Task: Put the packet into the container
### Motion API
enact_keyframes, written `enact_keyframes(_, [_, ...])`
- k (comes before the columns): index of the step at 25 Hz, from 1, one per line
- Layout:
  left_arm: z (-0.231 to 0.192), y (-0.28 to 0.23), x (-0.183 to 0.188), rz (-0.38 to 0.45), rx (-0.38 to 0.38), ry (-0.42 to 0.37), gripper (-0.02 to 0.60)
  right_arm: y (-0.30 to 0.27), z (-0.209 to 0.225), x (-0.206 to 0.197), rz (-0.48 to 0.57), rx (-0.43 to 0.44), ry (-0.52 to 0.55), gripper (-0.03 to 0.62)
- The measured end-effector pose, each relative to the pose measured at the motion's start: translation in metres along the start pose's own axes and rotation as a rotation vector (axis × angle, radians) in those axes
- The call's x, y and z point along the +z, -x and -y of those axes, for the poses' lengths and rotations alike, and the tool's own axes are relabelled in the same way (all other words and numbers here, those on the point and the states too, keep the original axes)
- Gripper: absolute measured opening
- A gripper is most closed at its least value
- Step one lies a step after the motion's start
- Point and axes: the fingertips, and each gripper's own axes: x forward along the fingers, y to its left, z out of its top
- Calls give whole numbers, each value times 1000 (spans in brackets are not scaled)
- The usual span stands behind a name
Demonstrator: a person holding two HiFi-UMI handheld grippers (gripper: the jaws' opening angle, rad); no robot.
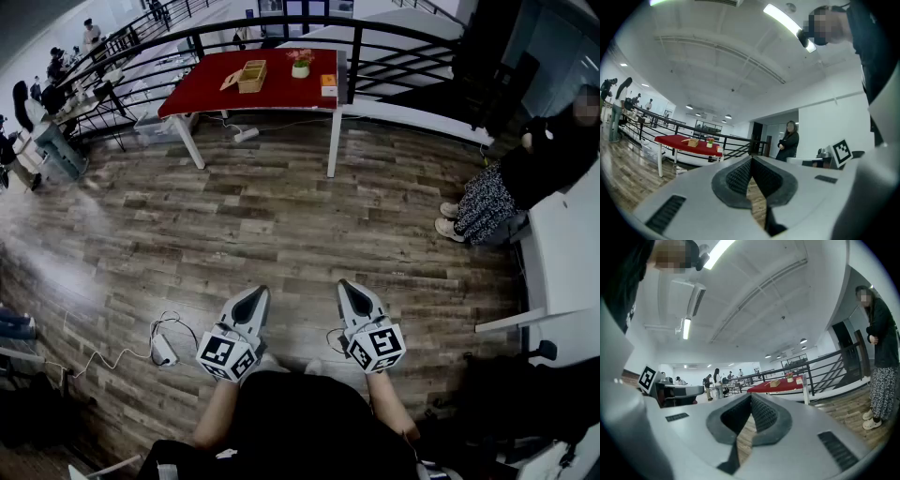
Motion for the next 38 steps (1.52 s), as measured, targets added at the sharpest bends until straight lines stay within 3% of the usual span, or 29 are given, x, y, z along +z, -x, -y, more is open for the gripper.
enact_keyframes(14, [-48,-47,7,-3,2,3,9,-61,25,4,-18,-5,4,20])
enact_keyframes(19, [-96,-77,8,-6,-5,10,9,-116,36,0,-28,-14,12,20])
enact_keyframes(29, [-199,-134,45,6,-59,-7,9,-239,34,19,-13,-26,35,20])
enact_keyframes(38, [-268,-167,53,-1,-91,2,9,-318,37,24,-14,-52,53,20])
